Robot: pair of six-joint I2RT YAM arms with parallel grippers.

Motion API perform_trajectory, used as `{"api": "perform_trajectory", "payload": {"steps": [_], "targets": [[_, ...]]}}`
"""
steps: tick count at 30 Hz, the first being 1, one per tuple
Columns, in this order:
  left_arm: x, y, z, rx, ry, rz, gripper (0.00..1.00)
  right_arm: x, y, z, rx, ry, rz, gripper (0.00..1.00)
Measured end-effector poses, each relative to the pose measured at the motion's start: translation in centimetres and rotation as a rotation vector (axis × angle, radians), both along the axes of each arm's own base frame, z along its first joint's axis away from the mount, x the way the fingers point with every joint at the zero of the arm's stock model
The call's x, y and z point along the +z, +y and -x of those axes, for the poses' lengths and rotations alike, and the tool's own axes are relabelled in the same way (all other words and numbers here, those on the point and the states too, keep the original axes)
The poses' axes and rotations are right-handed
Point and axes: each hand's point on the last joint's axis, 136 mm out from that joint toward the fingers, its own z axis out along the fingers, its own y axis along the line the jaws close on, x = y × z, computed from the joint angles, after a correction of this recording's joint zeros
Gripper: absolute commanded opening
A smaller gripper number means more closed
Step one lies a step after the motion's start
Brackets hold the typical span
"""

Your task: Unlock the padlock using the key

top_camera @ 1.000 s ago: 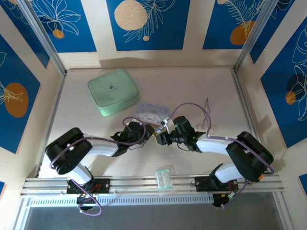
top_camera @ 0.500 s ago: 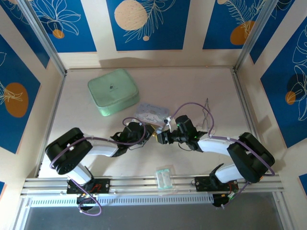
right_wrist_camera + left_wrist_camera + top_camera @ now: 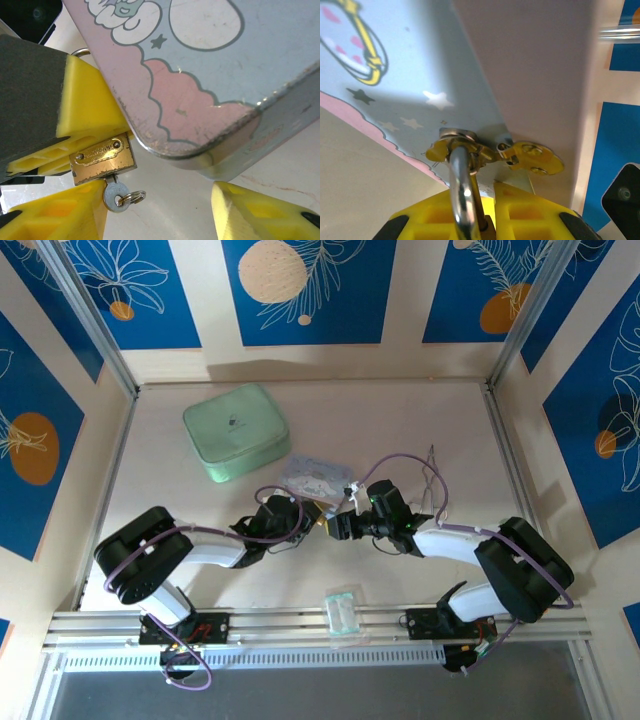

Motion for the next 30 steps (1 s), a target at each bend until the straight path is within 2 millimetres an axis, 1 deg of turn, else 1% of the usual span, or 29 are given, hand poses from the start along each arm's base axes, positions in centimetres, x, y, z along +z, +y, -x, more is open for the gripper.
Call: {"api": "perform_trajectory", "payload": {"steps": [5, 8, 10, 13, 18, 20, 27, 30], "targets": [[-0.1, 0.0, 0.0, 0.0, 0.001, 0.0, 0.0, 0.2, -0.3, -0.1, -0.021, 0.008, 0.0, 0.61], [-0.2, 0.0, 0.0, -0.001, 0.003, -0.003, 0.0, 0.5, -0.7, -0.5, -0.053, -0.001, 0.0, 0.63], [-0.8, 0.2, 0.4, -0.008, 0.019, -0.017, 0.0, 0.7, -1.7, -1.6, -0.115, -0.021, 0.018, 0.64], [-1.3, 0.3, 0.8, -0.019, 0.033, -0.028, 0.0, 0.7, -2.5, -2.2, -0.158, -0.03, 0.036, 0.65], [-1.4, 0.3, 1.0, -0.024, 0.038, -0.036, 0.0, 0.7, -3.1, -2.3, -0.192, -0.027, 0.051, 0.74], [-1.6, 0.4, 1.0, -0.028, 0.037, -0.046, 0.0, 0.8, -3.3, -2.3, -0.208, -0.018, 0.052, 0.75], [-2.9, 1.0, 1.6, -0.091, 0.022, -0.182, 0.0, 0.3, -4.2, -1.9, -0.272, 0.043, 0.067, 0.77], [-3.3, 1.6, 2.1, -0.124, 0.018, -0.246, 0.01, 1.0, -4.8, -2.7, -0.344, 0.051, 0.083, 0.8]]}}
